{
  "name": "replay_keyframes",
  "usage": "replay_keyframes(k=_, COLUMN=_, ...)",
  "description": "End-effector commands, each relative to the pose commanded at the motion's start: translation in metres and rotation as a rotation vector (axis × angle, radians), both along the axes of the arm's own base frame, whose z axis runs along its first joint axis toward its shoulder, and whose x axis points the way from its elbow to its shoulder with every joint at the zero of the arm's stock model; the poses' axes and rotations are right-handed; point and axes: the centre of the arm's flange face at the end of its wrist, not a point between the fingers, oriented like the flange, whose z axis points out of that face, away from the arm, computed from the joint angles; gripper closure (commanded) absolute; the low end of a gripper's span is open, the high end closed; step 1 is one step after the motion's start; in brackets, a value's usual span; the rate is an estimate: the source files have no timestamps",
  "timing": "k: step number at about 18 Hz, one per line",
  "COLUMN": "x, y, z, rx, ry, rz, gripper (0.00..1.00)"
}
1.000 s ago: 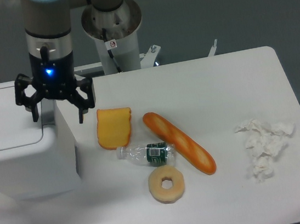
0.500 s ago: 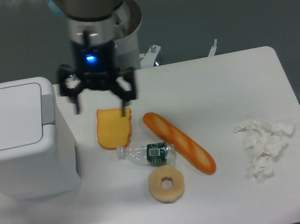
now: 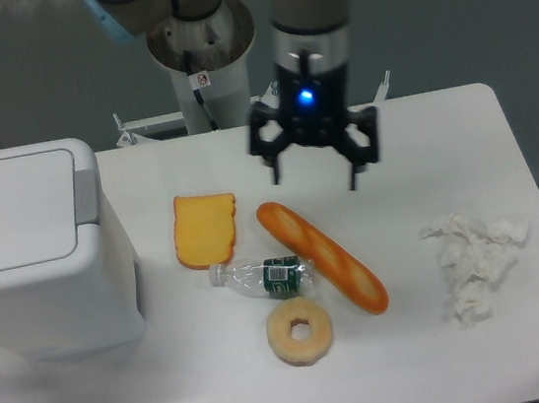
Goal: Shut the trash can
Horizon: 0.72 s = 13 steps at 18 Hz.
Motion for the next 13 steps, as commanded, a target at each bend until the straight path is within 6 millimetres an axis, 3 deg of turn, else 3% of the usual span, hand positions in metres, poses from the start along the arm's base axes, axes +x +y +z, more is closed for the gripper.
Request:
replay_keyframes(k=4, x=-0.038, y=-0.012, z=-0.036, rx=-0.054, ry=-0.027, rz=-0.096, gripper=0.00)
replay_keyframes(k=8, x=-0.047, y=-0.012, z=-0.054, rx=-0.097, ry=-0.025, rz=-0.157, gripper=0.00)
replay_keyframes(k=11, x=-0.053, y=-0.002, z=-0.082, rx=-0.130, ry=-0.048, rz=-0.265, gripper=0.00)
replay_keyframes(k=13, x=-0.053, y=0.000, z=-0.082, rx=-0.137, ry=-0.041, rz=-0.306, gripper=0.00)
